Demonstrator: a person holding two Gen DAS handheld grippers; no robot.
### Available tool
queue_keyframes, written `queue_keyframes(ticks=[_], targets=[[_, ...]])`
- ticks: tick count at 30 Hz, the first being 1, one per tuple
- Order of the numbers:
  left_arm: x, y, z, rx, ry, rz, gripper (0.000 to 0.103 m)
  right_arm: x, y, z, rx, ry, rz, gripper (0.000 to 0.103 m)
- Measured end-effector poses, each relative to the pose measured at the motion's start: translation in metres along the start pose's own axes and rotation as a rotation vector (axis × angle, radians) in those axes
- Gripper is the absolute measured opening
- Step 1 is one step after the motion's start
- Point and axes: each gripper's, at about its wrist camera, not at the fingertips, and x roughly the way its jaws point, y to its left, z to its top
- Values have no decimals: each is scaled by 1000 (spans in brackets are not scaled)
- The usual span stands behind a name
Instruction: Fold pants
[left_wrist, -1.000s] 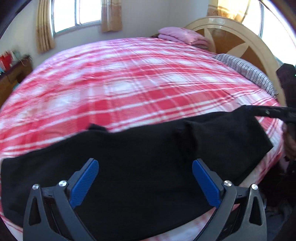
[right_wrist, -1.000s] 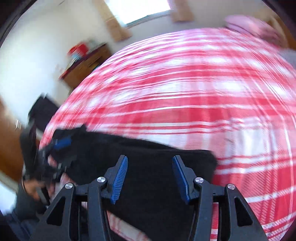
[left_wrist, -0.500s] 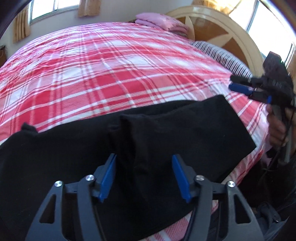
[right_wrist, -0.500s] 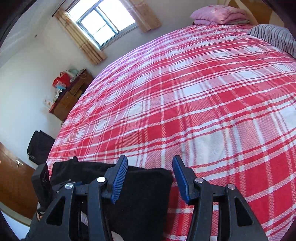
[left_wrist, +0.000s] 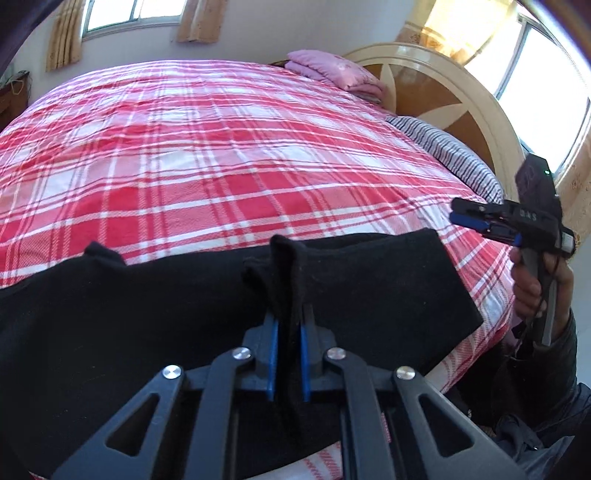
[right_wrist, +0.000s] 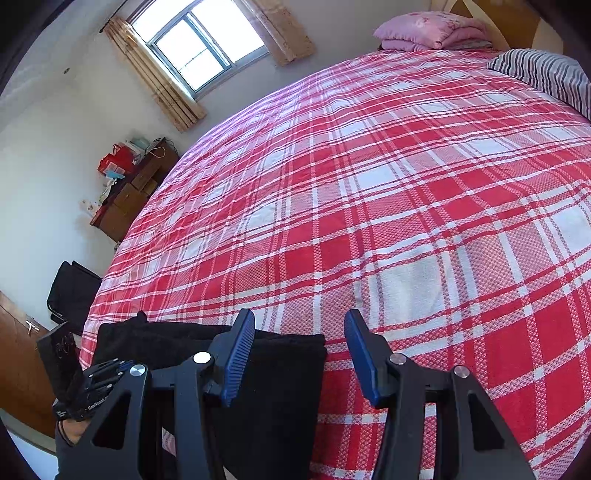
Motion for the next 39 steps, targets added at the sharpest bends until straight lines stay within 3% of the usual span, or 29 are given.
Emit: queue_keyframes(ticks=[4, 6, 8, 11, 15, 17, 20, 23, 25, 29, 33, 39], targets=[[15, 9, -6, -21, 33, 14, 15, 1, 15, -5, -64, 38, 89, 53], [16, 11, -10, -22, 24, 32, 25, 8, 25, -13, -127, 99, 123, 53], [15, 11, -11, -16, 21, 27, 27, 26, 32, -24, -179, 190, 126, 53], [12, 7, -11, 12, 8, 59, 43, 46, 29, -35, -196, 215, 24, 53], [1, -4, -16, 99, -37, 176, 70, 32, 37, -35, -238, 187, 9, 53], [-3, -7, -20, 127, -42, 189, 77, 19, 43, -38, -244, 182, 63, 53], [3, -9, -26, 156, -8, 190, 79, 10, 54, -60, -307, 255, 161, 53], [17, -10, -30, 184, 29, 243, 85, 19, 57, -96, -405, 370, 135, 53], [19, -6, -31, 169, 31, 250, 95, 18, 53, -107, -440, 345, 131, 53], [15, -5, -29, 155, 32, 254, 96, 11, 54, -94, -391, 328, 142, 53], [15, -3, -29, 143, 32, 261, 96, 8, 74, -74, -415, 224, 106, 53], [10, 2, -28, 131, 23, 286, 96, 47, 116, -61, -490, 163, -31, 54]])
